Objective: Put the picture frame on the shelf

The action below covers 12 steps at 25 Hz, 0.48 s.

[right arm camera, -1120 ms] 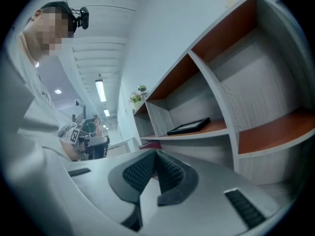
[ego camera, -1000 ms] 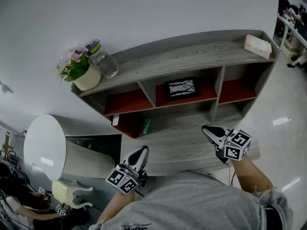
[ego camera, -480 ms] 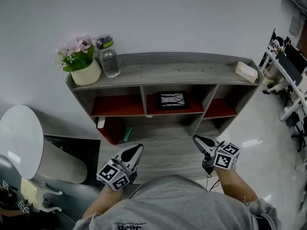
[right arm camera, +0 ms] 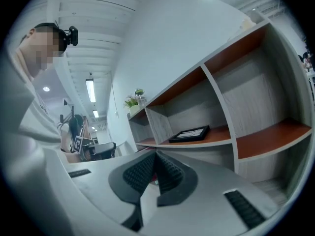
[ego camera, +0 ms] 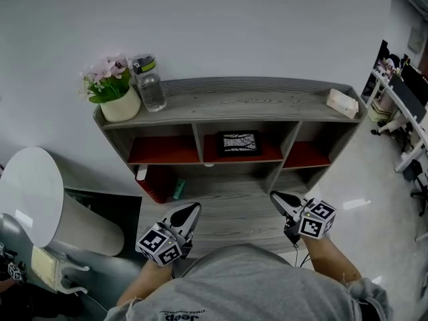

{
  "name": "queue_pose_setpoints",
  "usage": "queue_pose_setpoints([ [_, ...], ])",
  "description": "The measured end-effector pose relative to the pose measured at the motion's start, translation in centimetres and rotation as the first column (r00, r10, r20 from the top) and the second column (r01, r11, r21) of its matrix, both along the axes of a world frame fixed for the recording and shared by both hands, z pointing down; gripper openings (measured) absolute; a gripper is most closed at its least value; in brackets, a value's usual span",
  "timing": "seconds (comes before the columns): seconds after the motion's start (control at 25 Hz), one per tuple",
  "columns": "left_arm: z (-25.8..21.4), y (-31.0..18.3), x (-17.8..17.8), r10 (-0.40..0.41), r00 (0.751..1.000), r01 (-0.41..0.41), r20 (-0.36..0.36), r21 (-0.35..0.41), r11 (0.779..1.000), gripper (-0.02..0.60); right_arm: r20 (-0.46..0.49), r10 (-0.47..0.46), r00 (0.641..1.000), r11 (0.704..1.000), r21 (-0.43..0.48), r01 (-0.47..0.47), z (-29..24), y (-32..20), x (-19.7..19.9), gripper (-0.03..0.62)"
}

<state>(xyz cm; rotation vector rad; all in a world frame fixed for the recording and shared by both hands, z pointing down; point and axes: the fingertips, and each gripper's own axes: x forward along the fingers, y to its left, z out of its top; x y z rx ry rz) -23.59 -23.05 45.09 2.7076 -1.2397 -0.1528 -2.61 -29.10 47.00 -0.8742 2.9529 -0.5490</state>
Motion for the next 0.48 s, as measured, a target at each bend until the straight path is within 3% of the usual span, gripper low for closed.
queue_pose_setpoints([
  [0.48, 0.27, 0.32, -0.35, 0.004, 1.0, -0.004, 0.0, -0.031, 0.999, 0.009, -0.006, -0.015, 1.0, 1.0, 0.003, 0.015, 0.26, 0.44, -0.51, 0.009],
])
